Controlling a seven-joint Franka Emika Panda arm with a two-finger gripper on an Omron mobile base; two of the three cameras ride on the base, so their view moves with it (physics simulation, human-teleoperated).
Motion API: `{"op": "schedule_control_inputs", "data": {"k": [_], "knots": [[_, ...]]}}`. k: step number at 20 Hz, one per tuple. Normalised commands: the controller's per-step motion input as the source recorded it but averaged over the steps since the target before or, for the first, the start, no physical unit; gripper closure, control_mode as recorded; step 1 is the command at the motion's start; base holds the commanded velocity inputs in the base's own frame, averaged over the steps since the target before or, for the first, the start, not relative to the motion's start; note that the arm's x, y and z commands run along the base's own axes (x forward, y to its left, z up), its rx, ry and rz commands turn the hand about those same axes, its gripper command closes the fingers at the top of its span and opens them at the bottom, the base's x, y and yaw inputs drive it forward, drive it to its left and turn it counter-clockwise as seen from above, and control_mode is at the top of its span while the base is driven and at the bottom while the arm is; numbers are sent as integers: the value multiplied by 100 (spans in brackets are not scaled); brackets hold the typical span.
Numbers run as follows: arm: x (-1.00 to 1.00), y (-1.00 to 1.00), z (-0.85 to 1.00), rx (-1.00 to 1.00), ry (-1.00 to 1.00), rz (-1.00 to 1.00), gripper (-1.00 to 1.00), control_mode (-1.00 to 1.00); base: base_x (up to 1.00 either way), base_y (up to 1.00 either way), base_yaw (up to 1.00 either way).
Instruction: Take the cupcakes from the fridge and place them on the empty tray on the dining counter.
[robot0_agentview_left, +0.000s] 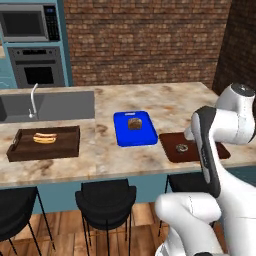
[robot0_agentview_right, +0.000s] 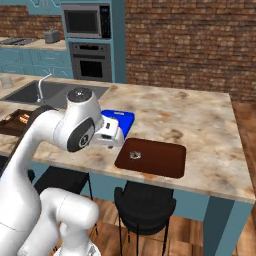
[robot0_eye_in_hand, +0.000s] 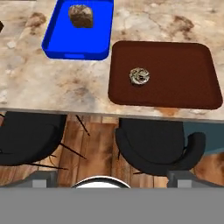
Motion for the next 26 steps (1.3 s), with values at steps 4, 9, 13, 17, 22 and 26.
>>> {"op": "schedule_control_inputs", "data": {"k": [4,9,13,17,22,26], "knots": [[-100,78,100,-6,-40,2,-100,-100,0,0,0],[-91,24,100,3,-55,-13,-100,-100,0,0,0],[-80,0,100,14,-13,-4,-100,-100,0,0,0],[-69,0,100,5,-5,0,-100,-100,0,0,0],[-33,4,40,3,-2,0,-100,100,-59,19,3],[0,0,0,0,0,0,-100,100,-96,82,16]]}}
